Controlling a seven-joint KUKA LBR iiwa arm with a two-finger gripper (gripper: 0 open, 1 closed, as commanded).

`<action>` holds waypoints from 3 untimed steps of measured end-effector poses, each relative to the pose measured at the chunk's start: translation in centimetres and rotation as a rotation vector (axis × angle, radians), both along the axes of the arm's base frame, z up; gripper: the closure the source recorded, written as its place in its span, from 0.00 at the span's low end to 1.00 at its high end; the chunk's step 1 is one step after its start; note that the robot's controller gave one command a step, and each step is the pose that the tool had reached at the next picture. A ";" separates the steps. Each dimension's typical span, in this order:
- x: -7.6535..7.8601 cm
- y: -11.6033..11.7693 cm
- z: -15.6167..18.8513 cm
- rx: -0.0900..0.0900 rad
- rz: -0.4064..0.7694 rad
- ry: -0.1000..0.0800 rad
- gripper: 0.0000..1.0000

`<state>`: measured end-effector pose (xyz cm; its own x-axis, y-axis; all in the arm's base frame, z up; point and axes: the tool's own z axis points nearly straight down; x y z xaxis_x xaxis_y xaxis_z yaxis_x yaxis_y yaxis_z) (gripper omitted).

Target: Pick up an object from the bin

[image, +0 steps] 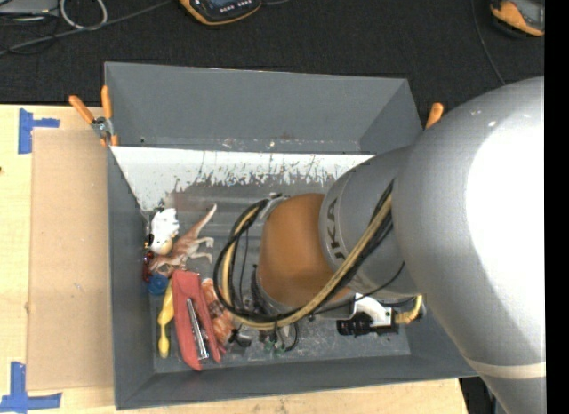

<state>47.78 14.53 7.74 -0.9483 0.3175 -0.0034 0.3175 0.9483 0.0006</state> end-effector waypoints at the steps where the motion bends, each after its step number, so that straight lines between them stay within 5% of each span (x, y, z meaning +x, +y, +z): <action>1: 0.9 0.7 6.6 -0.002 -0.069 0.005 1.00; 2: 0.6 0.2 9.2 0.000 -0.061 0.001 1.00; 3: 1.6 0.3 15.5 -0.002 -0.049 0.006 1.00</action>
Offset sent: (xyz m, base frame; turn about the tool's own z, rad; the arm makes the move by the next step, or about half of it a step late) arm -0.0050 -0.0122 0.0535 0.0147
